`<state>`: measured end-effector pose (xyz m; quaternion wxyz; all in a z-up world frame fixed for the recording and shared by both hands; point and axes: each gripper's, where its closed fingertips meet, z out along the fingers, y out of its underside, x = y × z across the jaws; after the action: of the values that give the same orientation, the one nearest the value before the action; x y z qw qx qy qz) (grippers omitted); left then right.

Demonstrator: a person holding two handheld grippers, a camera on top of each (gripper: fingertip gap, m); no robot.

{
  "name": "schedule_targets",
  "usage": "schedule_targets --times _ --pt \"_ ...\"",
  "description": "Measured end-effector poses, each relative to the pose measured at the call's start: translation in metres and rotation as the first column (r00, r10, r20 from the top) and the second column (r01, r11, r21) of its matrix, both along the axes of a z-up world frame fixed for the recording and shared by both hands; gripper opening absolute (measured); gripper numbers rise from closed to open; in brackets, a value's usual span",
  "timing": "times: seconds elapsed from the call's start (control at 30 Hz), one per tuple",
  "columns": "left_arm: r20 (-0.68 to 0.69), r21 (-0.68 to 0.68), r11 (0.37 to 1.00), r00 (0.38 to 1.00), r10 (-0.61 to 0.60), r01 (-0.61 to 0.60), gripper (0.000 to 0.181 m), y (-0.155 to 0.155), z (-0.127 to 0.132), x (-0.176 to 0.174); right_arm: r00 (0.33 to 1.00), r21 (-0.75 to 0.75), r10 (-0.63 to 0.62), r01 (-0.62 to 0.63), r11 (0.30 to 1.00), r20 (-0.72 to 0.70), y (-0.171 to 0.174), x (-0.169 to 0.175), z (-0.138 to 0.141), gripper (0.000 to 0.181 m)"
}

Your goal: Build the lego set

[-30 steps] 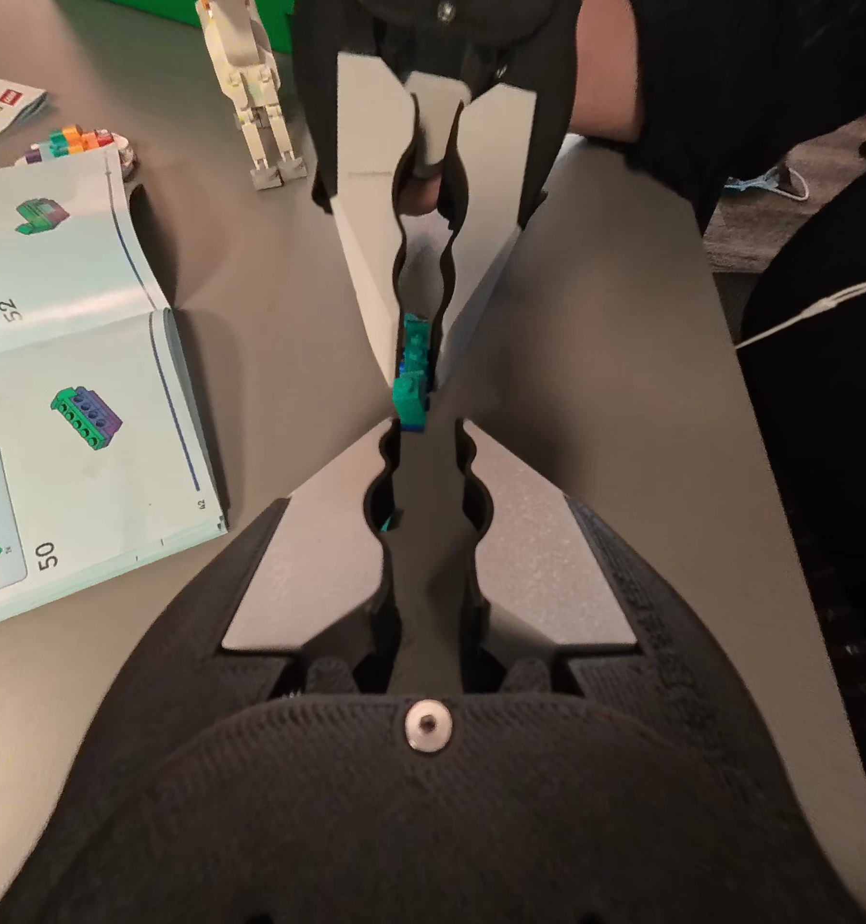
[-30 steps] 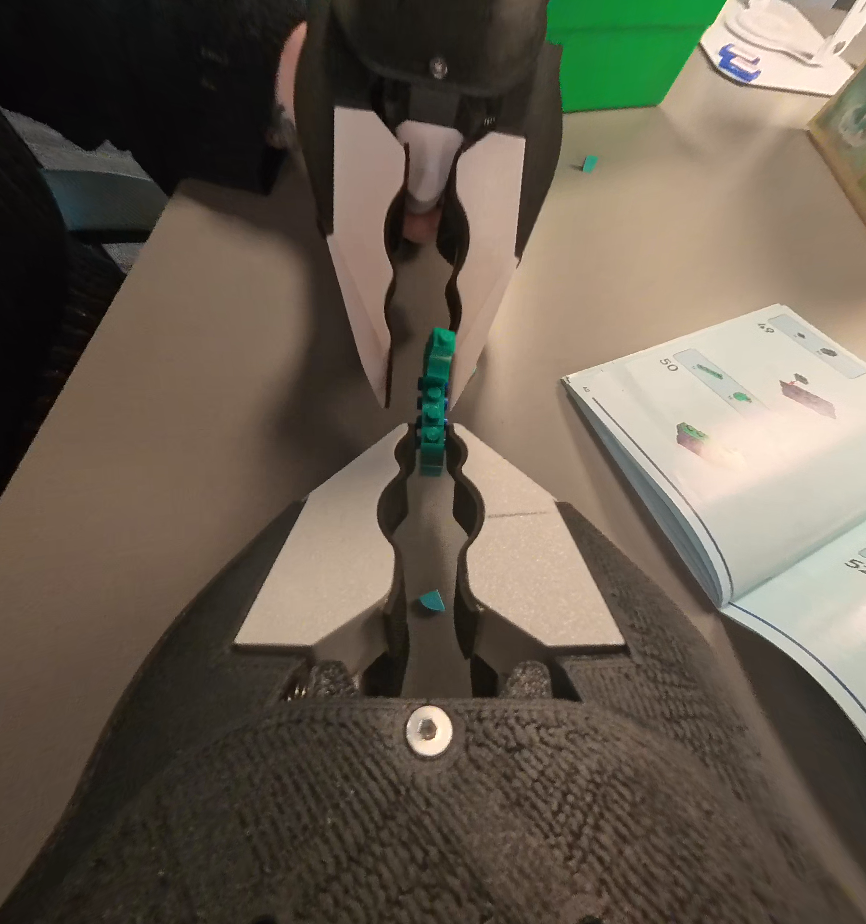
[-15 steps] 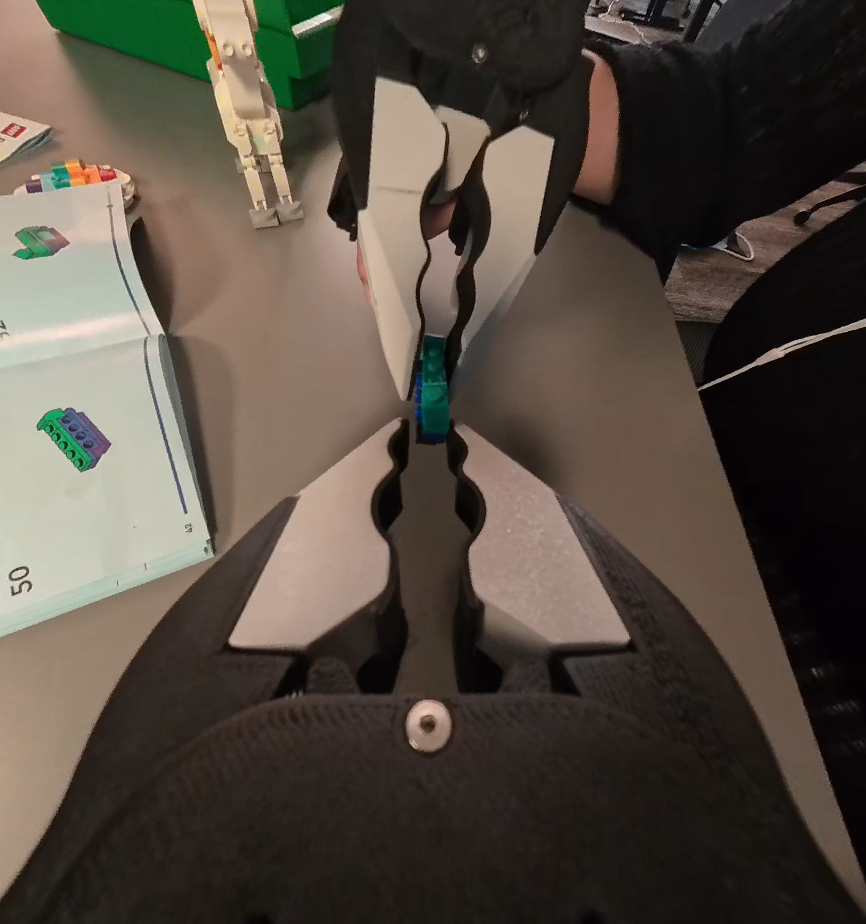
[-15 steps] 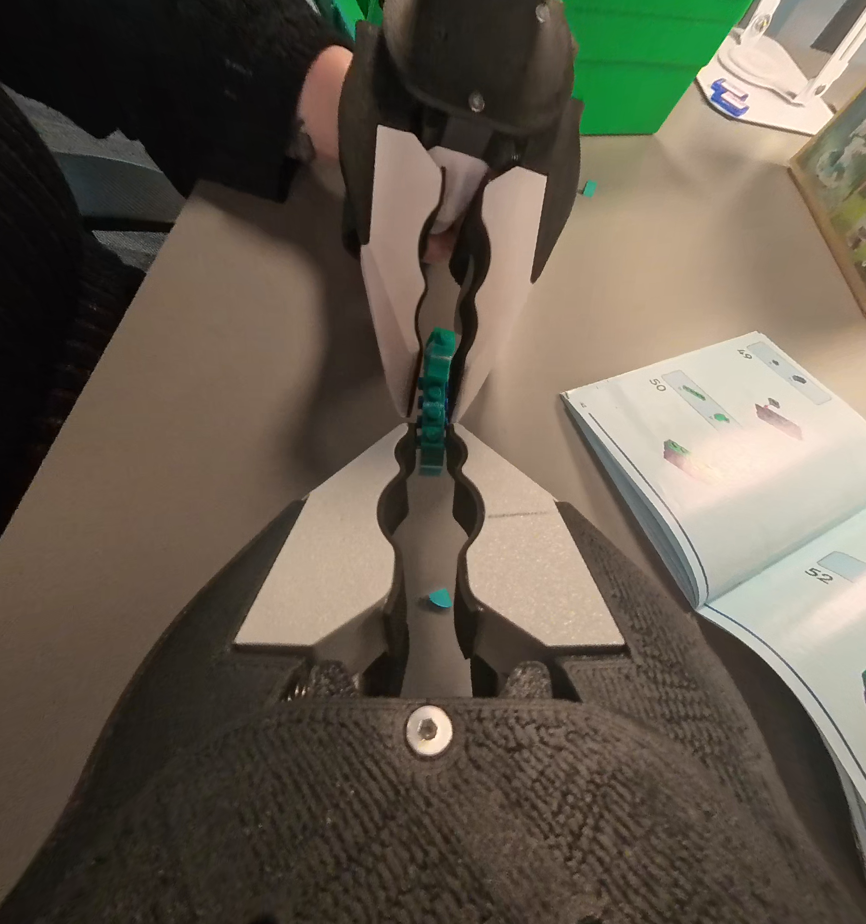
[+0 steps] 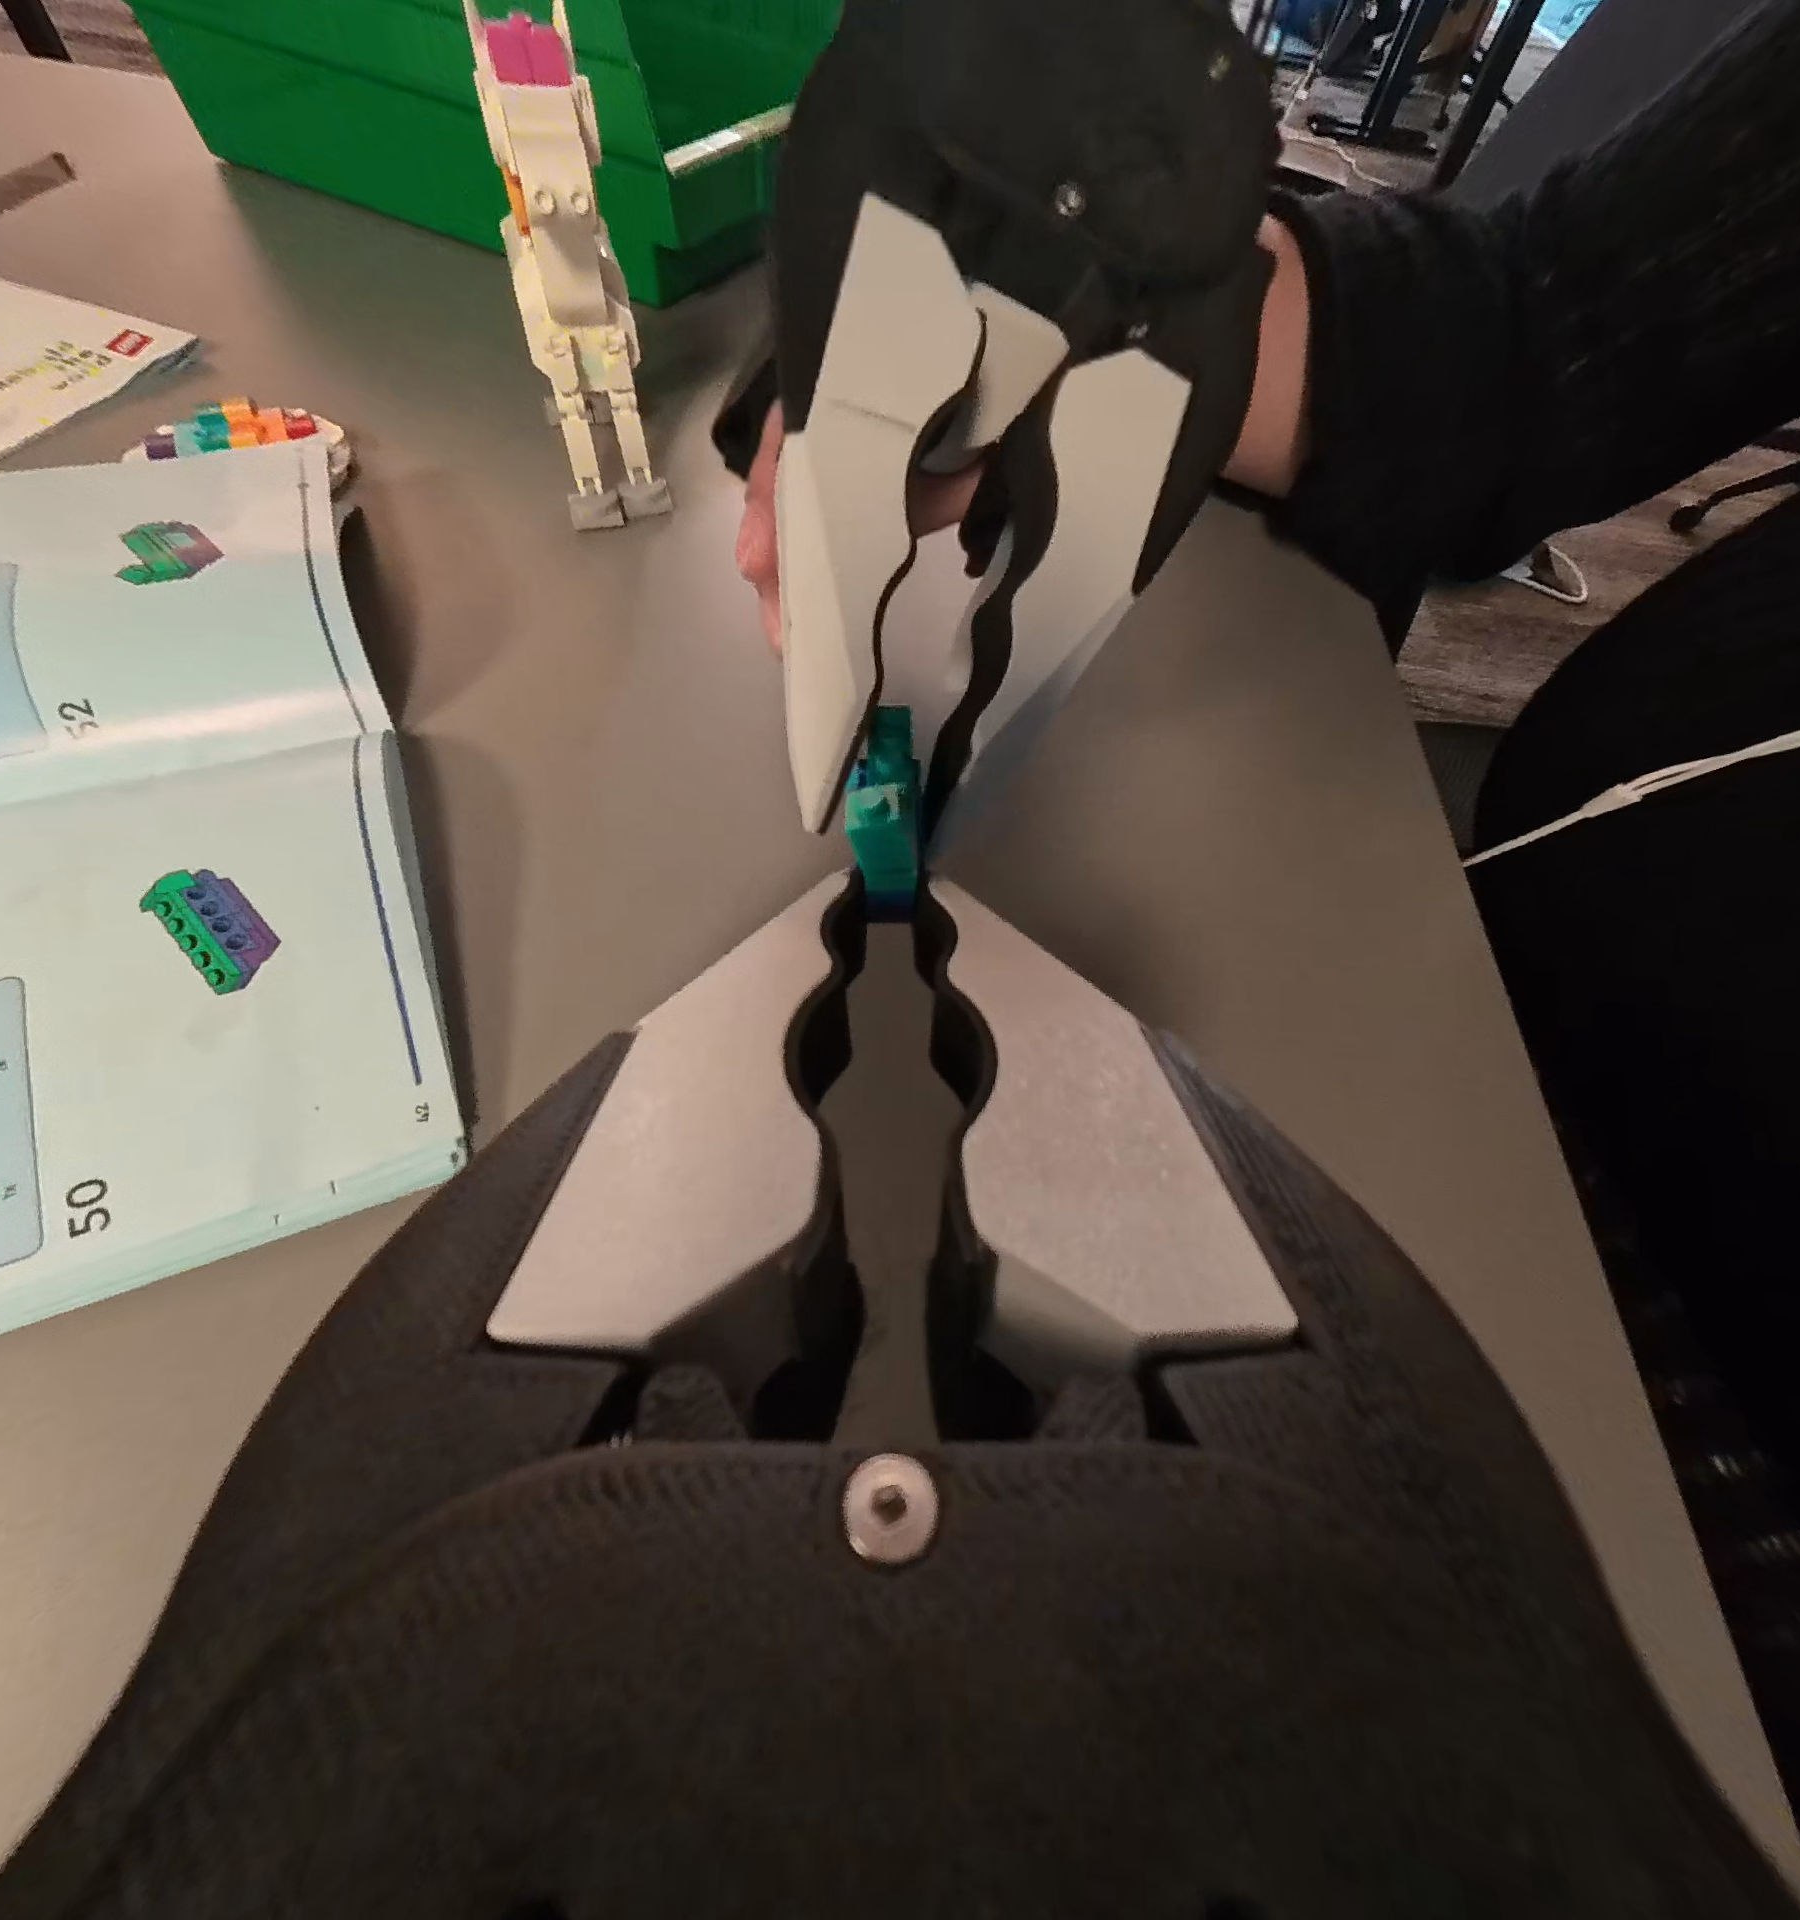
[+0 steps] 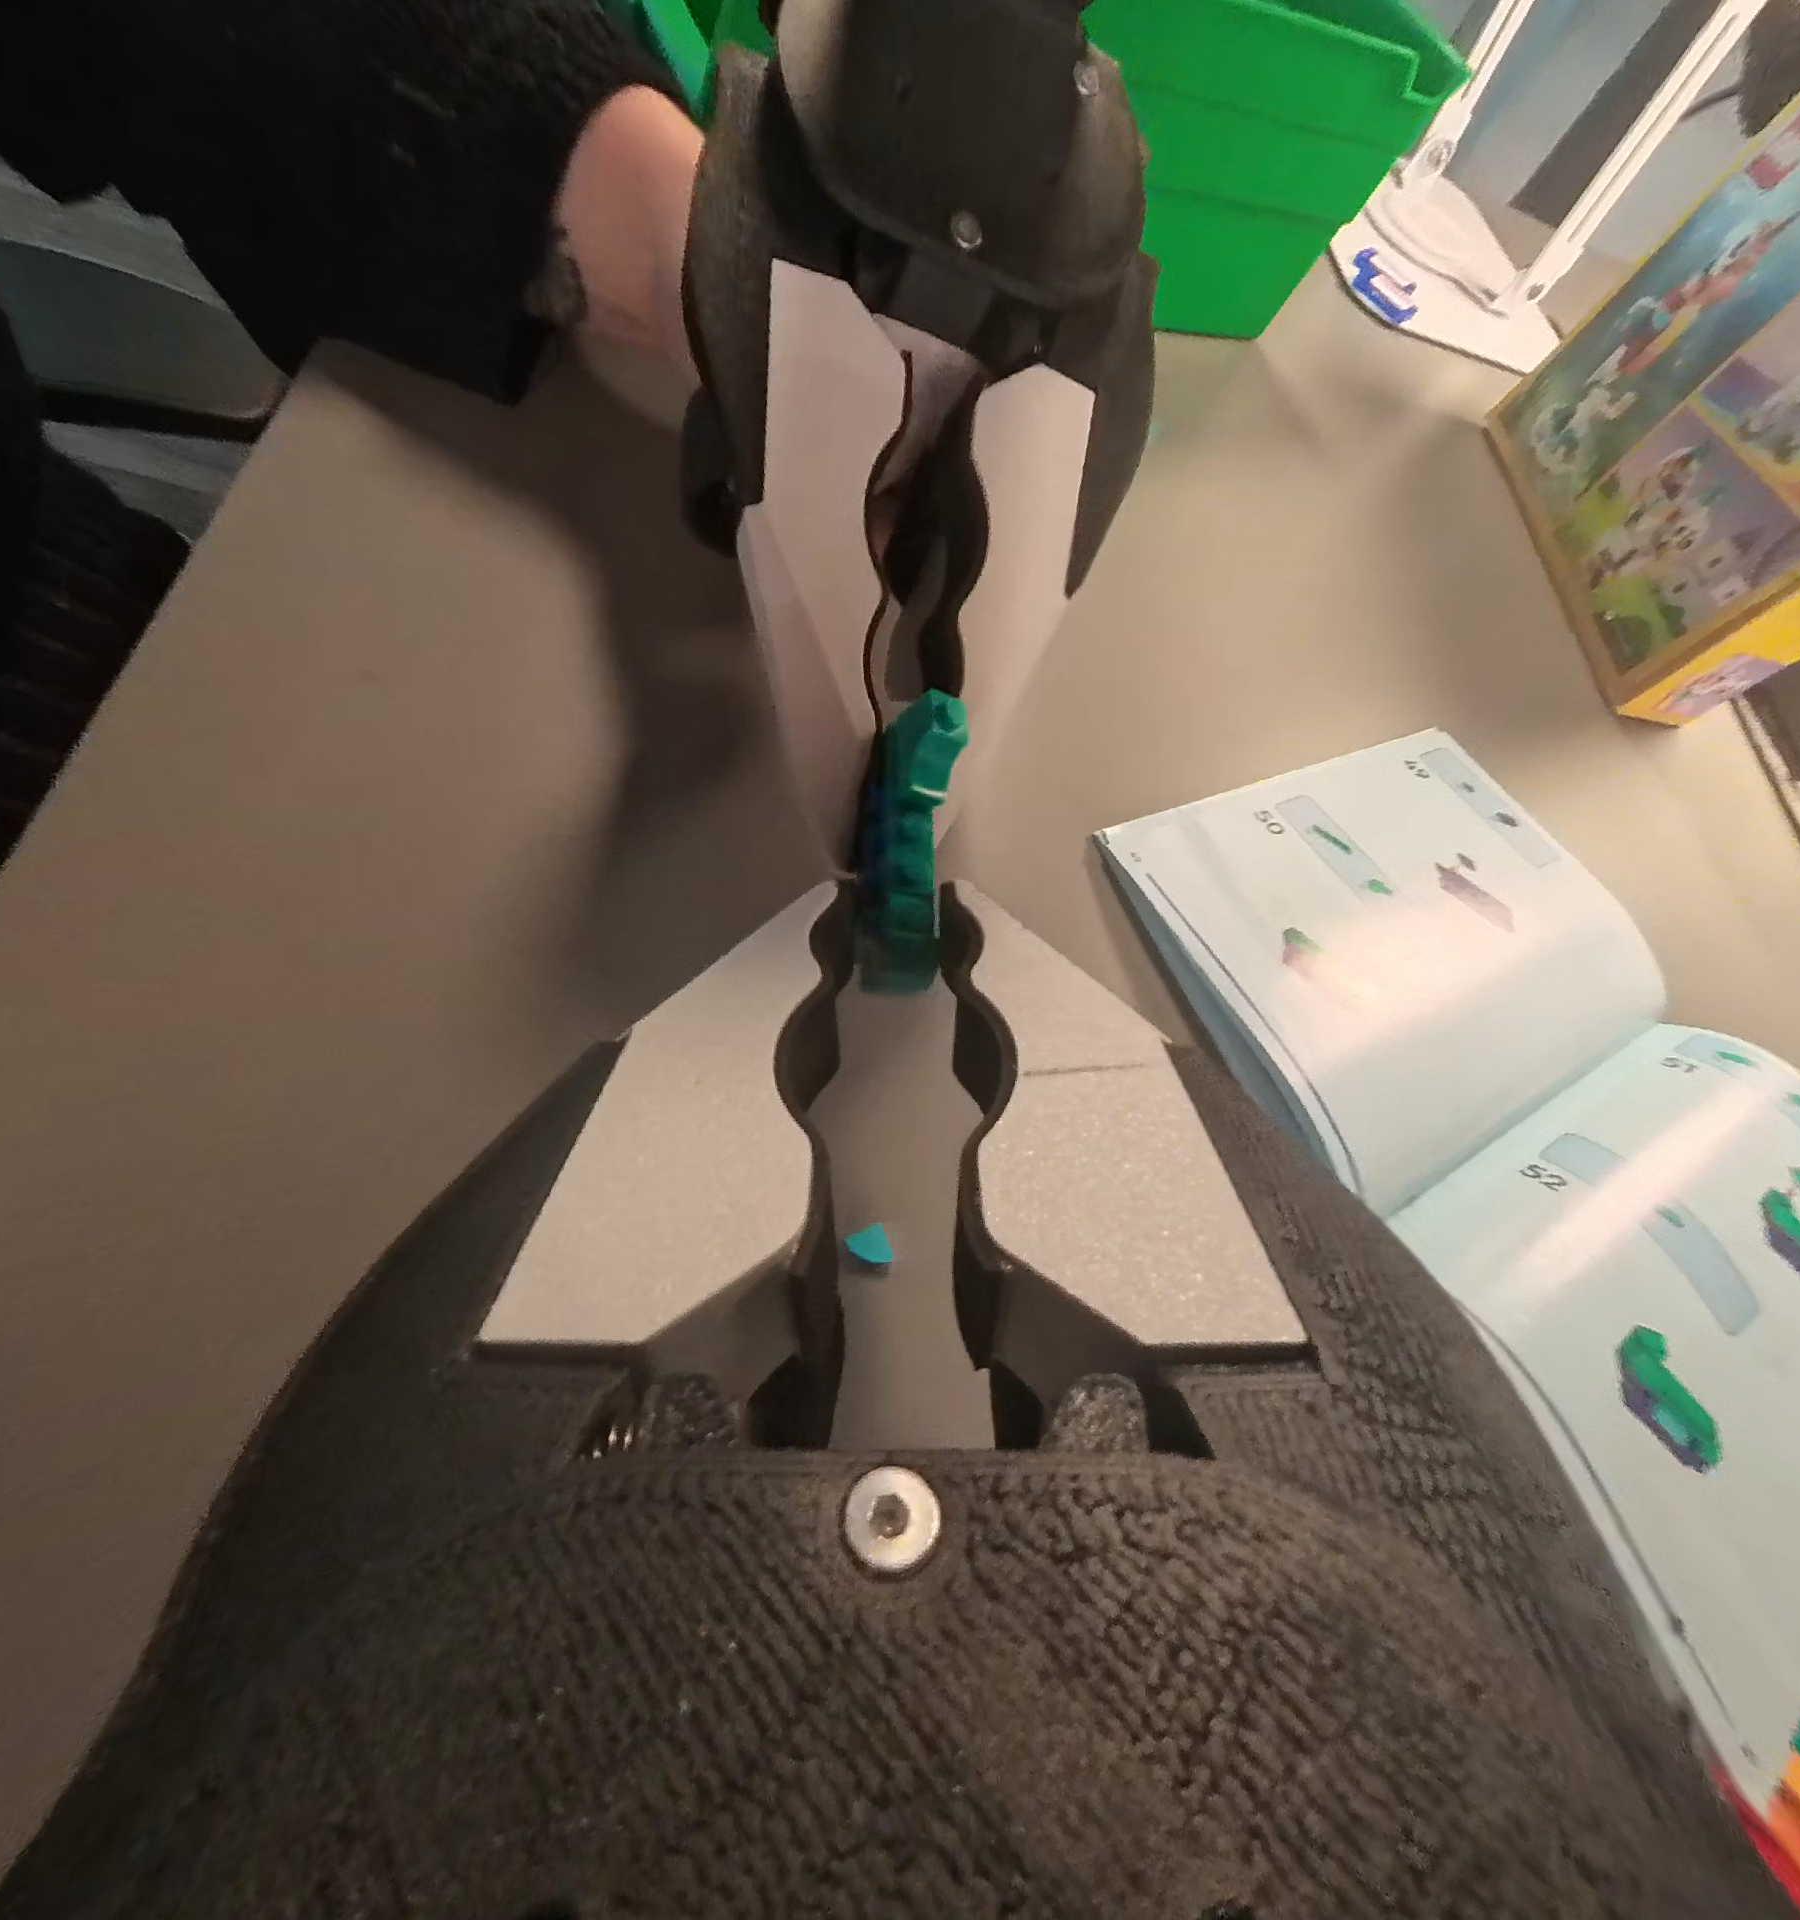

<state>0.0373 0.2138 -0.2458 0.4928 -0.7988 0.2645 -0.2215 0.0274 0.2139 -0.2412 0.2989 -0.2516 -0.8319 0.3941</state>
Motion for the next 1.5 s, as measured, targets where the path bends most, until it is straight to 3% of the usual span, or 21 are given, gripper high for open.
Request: schedule_targets --times 0.03,0.17,0.3,0.5,0.63,0.83,1.1,1.5 --pt "0.0 0.006 1.0 1.0 0.005 -0.005 0.008 0.001 0.001 0.0 1.0 0.017 -0.003 0.003 1.0 -0.015 0.0 0.0 0.0 0.015" --pt "0.004 0.024 0.999 0.999 0.032 -0.032 0.008 0.003 0.004 -0.005 0.997 0.077 -0.02 0.025 0.997 -0.072 0.001 -0.004 0.002 0.037" --pt "0.036 0.026 0.996 0.996 0.086 -0.087 0.008 0.007 0.008 -0.014 0.968 0.211 -0.03 0.085 0.974 -0.251 0.004 -0.013 0.011 0.062" --pt "0.075 0.009 0.996 0.993 0.091 -0.092 0.008 0.007 0.009 -0.015 0.85 0.528 0.083 0.243 0.814 -0.52 -0.001 -0.026 0.016 0.066" --pt "0.08 -0.007 0.997 0.993 0.083 -0.082 0.008 0.007 0.007 -0.012 0.809 0.574 0.12 0.295 0.764 -0.576 -0.005 -0.032 0.018 0.062" --pt "0.134 -0.039 0.996 0.988 0.081 -0.077 0.008 0.007 0.008 -0.011 0.784 0.613 0.162 0.321 0.722 -0.6 -0.005 -0.034 0.018 0.041" --pt "0.25 -0.111 0.993 0.966 0.067 -0.04 0.008 0.004 0.01 -0.006 0.774 0.61 0.173 0.317 0.726 -0.609 -0.007 -0.033 0.019 0.037" --pt "0.24 -0.132 0.99 0.967 0.081 -0.05 0.008 0.004 0.007 -0.009 0.72 0.649 0.238 0.368 0.666 -0.652 -0.009 -0.035 0.018 0.035"
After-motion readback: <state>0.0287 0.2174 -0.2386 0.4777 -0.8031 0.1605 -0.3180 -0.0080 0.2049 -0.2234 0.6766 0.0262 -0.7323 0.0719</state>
